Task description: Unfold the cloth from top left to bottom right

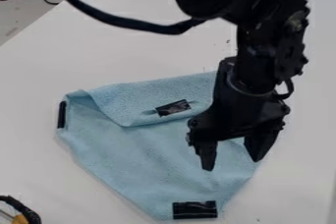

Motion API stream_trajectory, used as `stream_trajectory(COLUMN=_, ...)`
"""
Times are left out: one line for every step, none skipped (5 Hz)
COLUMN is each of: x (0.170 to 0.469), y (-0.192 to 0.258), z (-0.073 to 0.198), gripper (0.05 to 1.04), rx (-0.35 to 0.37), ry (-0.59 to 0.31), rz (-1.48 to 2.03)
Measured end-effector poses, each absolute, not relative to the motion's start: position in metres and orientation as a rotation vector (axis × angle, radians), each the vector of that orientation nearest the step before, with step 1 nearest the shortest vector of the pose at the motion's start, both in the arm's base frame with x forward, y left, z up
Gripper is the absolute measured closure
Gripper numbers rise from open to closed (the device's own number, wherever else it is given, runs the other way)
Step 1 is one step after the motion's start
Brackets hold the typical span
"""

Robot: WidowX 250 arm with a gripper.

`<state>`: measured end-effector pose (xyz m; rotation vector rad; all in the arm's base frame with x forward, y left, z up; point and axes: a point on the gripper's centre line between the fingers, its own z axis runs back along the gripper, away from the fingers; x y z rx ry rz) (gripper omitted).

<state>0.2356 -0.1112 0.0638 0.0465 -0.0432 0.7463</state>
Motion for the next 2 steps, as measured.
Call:
stream_trajectory(x=0.2439, y=-0.11, z=0.0722, gripper=0.083, rx=0.059, ry=-0.077, rz=0.654)
stream_trajectory(x=0.2466, y=-0.1101, z=0.0662, gripper=0.083, rx=0.015, ry=-0.085, rz=0.593)
